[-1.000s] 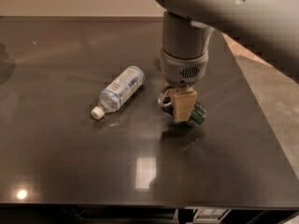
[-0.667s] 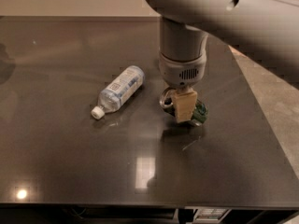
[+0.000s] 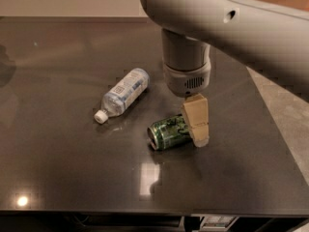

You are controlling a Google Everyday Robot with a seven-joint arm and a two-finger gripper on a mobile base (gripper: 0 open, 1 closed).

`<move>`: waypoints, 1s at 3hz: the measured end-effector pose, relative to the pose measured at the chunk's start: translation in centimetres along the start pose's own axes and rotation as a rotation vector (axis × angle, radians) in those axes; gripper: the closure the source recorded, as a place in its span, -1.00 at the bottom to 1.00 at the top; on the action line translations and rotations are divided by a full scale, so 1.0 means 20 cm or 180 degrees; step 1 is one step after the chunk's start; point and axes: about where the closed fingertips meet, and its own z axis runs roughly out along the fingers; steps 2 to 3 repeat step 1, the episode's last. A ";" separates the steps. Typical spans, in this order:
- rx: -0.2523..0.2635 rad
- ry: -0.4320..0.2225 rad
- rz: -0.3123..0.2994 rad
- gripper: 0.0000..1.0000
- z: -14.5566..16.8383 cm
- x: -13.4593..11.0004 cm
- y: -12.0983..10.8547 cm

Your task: Knock green can over

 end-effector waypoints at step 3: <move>0.0000 0.0000 0.0000 -1.00 0.00 0.00 0.00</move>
Offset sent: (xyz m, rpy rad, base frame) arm 0.0000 0.0000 0.0000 0.0000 0.0000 0.0000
